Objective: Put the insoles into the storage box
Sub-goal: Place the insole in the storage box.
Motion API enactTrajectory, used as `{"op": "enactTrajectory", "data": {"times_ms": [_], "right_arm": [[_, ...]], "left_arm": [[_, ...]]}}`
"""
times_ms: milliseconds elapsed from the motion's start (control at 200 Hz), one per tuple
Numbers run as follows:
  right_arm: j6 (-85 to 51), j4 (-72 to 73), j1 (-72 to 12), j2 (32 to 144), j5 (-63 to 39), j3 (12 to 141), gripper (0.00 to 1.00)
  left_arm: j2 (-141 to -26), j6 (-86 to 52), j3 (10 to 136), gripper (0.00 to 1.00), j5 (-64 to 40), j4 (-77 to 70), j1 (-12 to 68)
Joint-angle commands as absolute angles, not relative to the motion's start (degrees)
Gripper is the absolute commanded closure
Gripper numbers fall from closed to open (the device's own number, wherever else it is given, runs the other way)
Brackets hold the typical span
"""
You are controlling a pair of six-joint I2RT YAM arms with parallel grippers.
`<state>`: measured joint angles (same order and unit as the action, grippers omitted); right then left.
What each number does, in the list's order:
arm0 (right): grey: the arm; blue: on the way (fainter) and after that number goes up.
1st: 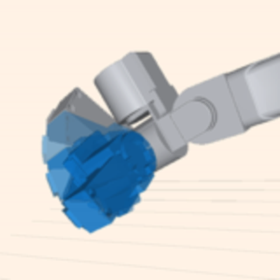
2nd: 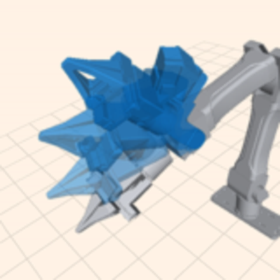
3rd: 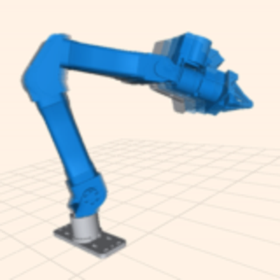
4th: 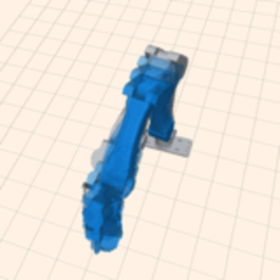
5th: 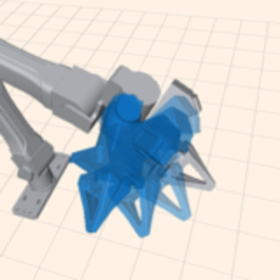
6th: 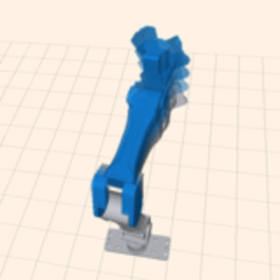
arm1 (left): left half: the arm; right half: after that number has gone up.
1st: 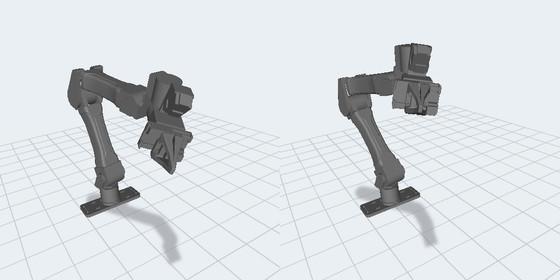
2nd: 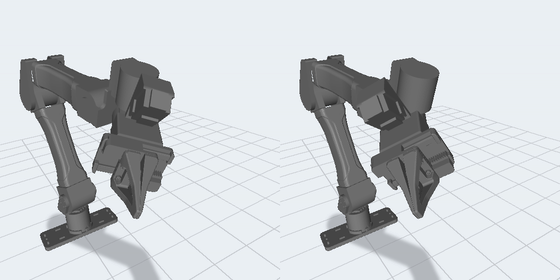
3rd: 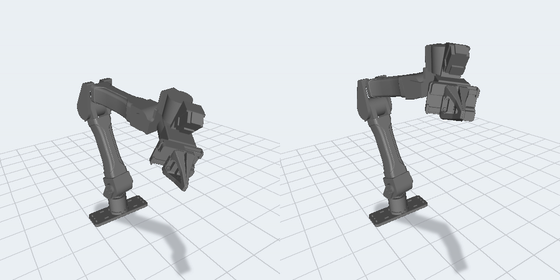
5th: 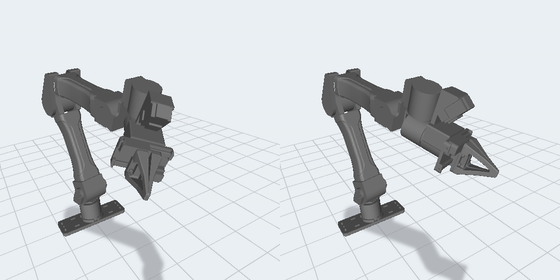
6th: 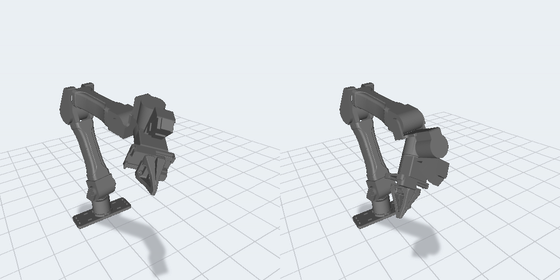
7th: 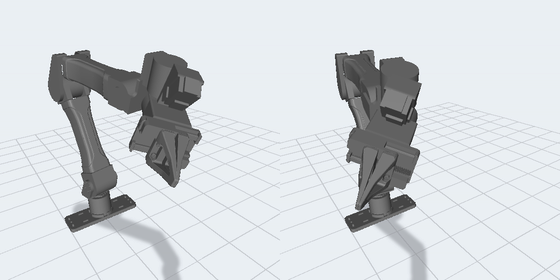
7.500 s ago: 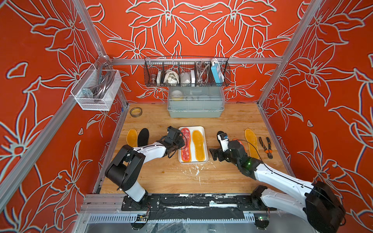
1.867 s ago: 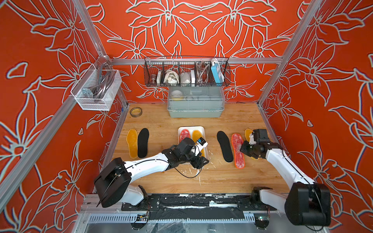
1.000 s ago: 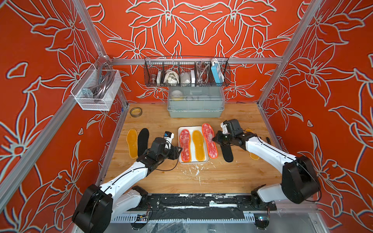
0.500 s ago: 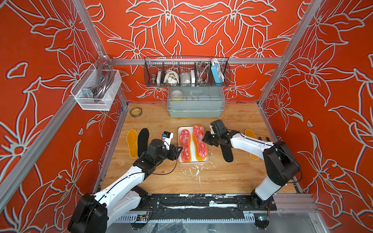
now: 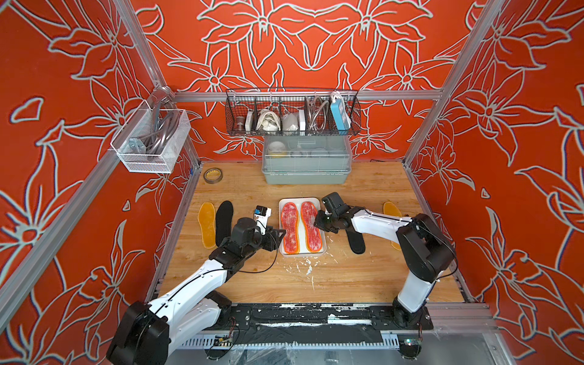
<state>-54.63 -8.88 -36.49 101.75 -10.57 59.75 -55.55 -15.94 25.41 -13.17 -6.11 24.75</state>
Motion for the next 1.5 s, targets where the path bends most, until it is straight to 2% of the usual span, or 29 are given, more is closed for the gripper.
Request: {"op": "enactTrajectory", "data": {"times_ms": [0,65,160,355,676,801,956,1071,1181,1276,1491], "right_arm": [[-55.2,-8.6,-37.0,102.6,-8.9,61.6,1.00],[-55.3,-8.8,-37.1,102.6,-8.4,61.5,1.00],[-55.3,-9.0,-37.2,102.4,-7.9,61.4,0.93],[-53.9,-10.6,-37.5,101.1,-6.1,61.9,0.85],[-50.1,-15.8,-38.0,99.4,-5.1,64.6,0.77],[-48.2,-18.6,-38.2,95.7,-3.5,64.6,0.66],[-42.7,-20.5,-38.3,89.2,-3.1,63.8,0.59],[-33.1,-21.1,-38.2,84.0,-1.6,61.2,0.48],[-25.9,-21.4,-37.9,80.0,2.1,56.9,0.35],[-22.4,-20.6,-37.7,77.6,3.2,53.2,0.35],[-21.0,-11.5,-37.7,73.7,0.6,43.6,0.35]], "left_arm": [[-55.5,-16.1,25.3,0.36,-13.1,-6.9,24.7],[-55.6,-16.1,25.4,0.36,-13.1,-6.9,24.7],[-55.7,-16.2,25.4,0.36,-13.1,-6.8,24.7],[-55.7,-16.1,25.4,0.36,-12.8,-6.7,24.7],[-55.9,-16.0,25.5,0.35,-12.4,-6.4,24.7],[-55.7,-16.1,25.5,0.36,-11.6,-6.1,24.7],[-55.3,-15.1,26.3,0.36,-9.2,-4.1,24.6],[-54.2,-15.4,28.4,0.36,-1.8,1.4,24.0],[-53.3,-18.8,28.8,0.38,3.4,3.5,19.9],[-55.4,-22.4,31.9,0.38,7.9,8.6,14.6],[-67.1,-26.0,40.3,0.37,8.5,15.1,2.0]]}}
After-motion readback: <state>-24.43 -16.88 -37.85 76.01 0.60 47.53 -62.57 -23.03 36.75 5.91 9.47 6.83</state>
